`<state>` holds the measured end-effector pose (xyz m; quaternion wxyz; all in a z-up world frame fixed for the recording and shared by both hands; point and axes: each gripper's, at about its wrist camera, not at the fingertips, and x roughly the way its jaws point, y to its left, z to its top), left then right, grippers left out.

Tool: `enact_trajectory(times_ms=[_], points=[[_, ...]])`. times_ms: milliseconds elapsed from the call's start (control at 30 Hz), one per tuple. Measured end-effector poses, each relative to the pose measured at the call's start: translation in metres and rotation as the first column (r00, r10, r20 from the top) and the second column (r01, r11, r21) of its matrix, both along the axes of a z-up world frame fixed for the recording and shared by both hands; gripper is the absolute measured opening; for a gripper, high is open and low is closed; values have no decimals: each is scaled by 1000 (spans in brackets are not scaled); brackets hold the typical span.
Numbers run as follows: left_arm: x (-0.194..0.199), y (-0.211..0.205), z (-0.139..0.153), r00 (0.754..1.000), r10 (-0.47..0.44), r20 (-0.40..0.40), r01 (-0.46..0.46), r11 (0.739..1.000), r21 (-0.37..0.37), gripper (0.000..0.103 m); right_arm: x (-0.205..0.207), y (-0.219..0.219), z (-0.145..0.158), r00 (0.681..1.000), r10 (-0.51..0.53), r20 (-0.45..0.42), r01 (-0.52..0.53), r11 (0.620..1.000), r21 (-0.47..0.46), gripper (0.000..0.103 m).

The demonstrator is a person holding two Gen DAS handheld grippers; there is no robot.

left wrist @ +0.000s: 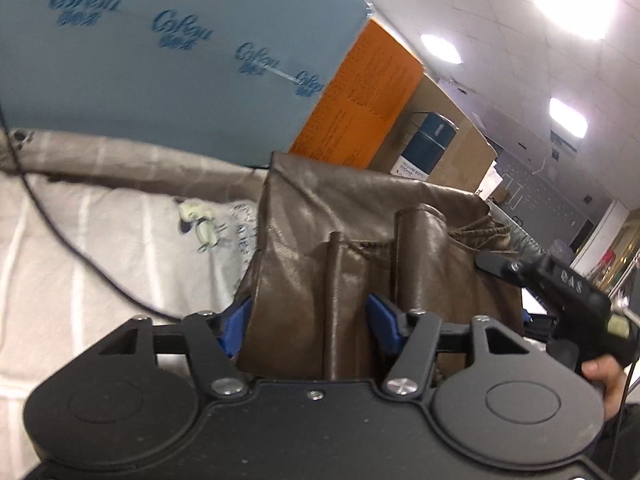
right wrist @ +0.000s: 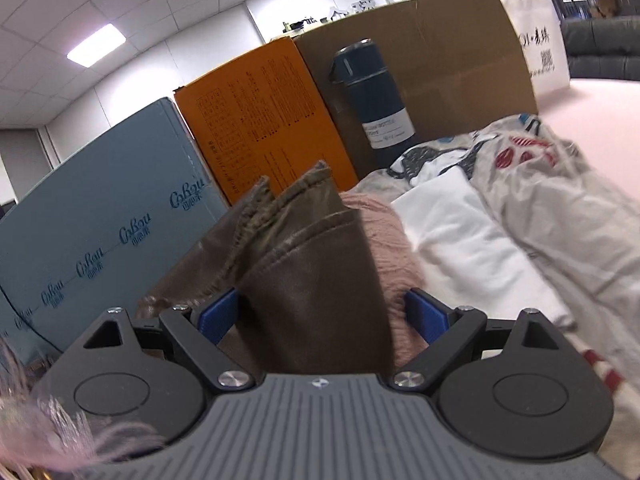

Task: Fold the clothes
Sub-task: 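Grasp the jacket with both grippers and lift it off the bed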

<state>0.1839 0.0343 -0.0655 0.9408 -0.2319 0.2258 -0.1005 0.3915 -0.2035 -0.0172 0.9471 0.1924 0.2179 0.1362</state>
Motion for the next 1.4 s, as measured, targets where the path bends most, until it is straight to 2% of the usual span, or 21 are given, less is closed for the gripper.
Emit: enact_trajectory(times_ms=[33, 67, 133, 167, 233, 267, 300, 433, 600, 700, 800, 900, 1033, 1100, 1200, 1267, 1333, 1400], points=[[1, -2, 0, 1000, -8, 9, 7, 1000, 16, 50, 0, 3, 0, 1000, -3, 11, 3, 1000, -6, 78], [1, -5, -1, 1000, -17, 16, 17, 999, 31, 41, -2, 7, 2, 999, -13, 29, 14, 999, -34, 67], [2, -8, 0, 999, -35, 29, 33, 998, 53, 31, -11, 14, 8, 997, -24, 72, 31, 995, -90, 54], [1, -9, 1, 999, -38, 35, 36, 997, 61, 25, -15, 19, 11, 995, -28, 96, 39, 992, -121, 43], [0, -10, 3, 998, -44, 48, 40, 997, 68, 18, -28, 31, 23, 987, -24, 157, 55, 979, -194, 31], [-2, -9, 4, 997, -46, 57, 42, 997, 64, 15, -35, 37, 31, 982, -13, 189, 56, 973, -225, 19], [-5, -8, 6, 997, -48, 66, 44, 997, 59, 14, -43, 44, 39, 976, 1, 218, 55, 967, -250, 13], [-19, 1, 15, 993, -56, 101, 54, 998, 20, 12, -83, 71, 75, 945, 81, 317, 11, 961, -278, 9], [-57, 25, 39, 982, -57, 182, 60, 998, -14, 11, -138, 94, 114, 903, 161, 399, -75, 972, -222, 8], [-99, 50, 54, 971, -40, 235, 44, 999, -13, 11, -173, 106, 135, 875, 210, 437, -142, 973, -182, 8], [-144, 76, 68, 958, -18, 288, 19, 1000, -2, 11, -210, 118, 150, 856, 233, 462, -210, 972, -102, 8], [-196, 110, 73, 953, 29, 301, -35, 999, 13, 11, -239, 140, 154, 843, 275, 463, -292, 956, -35, 8], [-273, 154, 65, 948, 135, 289, -149, 989, 26, 11, -257, 182, 146, 822, 391, 413, -453, 890, 59, 8], [-316, 175, 62, 932, 209, 296, -226, 974, 24, 11, -266, 206, 139, 798, 460, 390, -540, 833, 122, 8], [-368, 198, 62, 897, 323, 302, -347, 938, 26, 11, -287, 245, 133, 750, 544, 377, -635, 752, 179, 8], [-393, 210, 62, 881, 379, 285, -407, 913, 44, 11, -292, 269, 127, 736, 583, 343, -668, 709, 228, 8], [-405, 219, 59, 878, 408, 250, -438, 896, 77, 11, -285, 287, 114, 740, 615, 271, -672, 685, 281, 8], [-405, 221, 52, 889, 412, 201, -439, 892, 111, 11, -271, 301, 98, 751, 636, 177, -657, 692, 298, 8]])
